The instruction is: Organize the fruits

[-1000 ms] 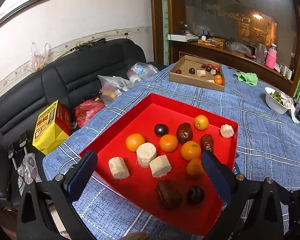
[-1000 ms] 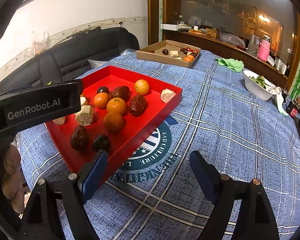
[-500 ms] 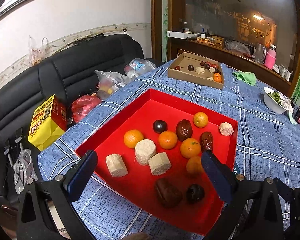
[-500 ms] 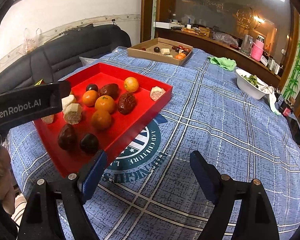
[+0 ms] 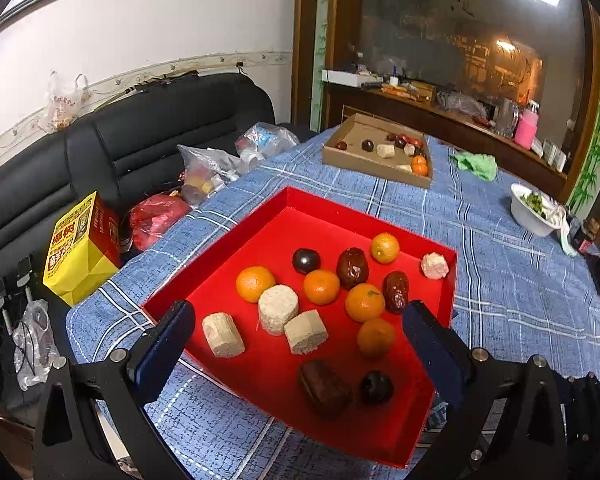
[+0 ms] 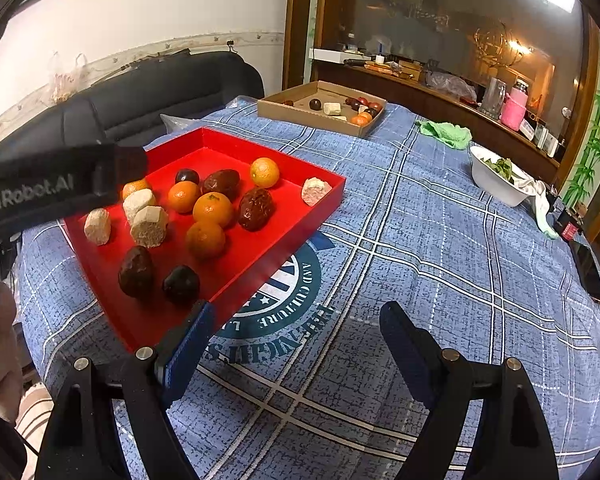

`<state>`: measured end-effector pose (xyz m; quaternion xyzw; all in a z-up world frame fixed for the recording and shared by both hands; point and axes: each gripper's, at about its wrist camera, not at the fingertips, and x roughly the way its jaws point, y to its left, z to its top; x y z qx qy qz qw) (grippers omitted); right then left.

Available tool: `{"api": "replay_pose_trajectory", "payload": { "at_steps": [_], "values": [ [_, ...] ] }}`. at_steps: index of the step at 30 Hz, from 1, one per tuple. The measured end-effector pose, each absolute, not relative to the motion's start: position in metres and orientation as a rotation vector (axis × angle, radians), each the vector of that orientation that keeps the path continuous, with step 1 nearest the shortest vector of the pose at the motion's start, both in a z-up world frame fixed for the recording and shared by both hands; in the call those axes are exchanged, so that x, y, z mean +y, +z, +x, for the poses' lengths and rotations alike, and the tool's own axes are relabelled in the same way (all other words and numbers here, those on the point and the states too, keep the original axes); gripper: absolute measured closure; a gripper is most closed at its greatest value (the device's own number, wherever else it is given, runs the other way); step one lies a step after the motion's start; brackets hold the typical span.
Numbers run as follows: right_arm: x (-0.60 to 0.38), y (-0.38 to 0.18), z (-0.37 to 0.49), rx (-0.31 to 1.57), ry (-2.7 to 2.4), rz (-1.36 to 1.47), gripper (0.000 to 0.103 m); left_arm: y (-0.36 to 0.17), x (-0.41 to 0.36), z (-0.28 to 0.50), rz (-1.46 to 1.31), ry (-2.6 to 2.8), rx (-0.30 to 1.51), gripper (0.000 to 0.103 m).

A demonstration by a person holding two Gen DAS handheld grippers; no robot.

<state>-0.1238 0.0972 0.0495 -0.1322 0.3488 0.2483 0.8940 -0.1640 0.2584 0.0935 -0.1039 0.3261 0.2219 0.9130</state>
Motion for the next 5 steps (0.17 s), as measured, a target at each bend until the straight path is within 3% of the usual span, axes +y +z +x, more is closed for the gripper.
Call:
{"api": "replay_pose_trajectory", "payload": {
  "at_steps": [5],
  "values": [
    [0.0930, 0.0536, -0.1273, 0.713, 0.513, -0.267, 0.015, 0.1005, 0.2571, -0.1687, -0.201, 0.491, 0.656, 0.000]
  ]
}}
